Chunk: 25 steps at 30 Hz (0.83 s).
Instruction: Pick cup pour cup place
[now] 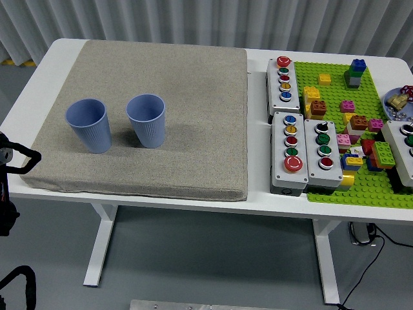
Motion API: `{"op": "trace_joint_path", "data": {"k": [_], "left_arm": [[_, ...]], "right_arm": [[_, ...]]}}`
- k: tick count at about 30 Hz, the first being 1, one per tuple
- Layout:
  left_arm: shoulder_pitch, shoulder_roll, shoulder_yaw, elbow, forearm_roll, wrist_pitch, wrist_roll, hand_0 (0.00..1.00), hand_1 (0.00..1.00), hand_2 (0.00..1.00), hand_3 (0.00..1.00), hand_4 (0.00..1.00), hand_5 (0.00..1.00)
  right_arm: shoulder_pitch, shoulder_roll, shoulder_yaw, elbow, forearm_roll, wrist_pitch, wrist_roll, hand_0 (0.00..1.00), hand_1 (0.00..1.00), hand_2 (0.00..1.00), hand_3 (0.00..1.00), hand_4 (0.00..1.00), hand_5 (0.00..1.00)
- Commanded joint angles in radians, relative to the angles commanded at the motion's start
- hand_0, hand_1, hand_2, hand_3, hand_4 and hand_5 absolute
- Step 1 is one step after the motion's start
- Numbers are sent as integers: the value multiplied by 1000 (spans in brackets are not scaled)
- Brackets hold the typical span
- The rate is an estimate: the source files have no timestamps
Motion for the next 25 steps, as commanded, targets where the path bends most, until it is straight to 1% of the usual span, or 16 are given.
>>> {"op": "trace_joint_path", "data": {"k": [25], "left_arm": [[1,-1,3,-5,-3,3,7,968,971,998,932,888,998]], "right_arm": [[2,2,6,0,-2,-4,0,766,711,749,623,193,260]]}}
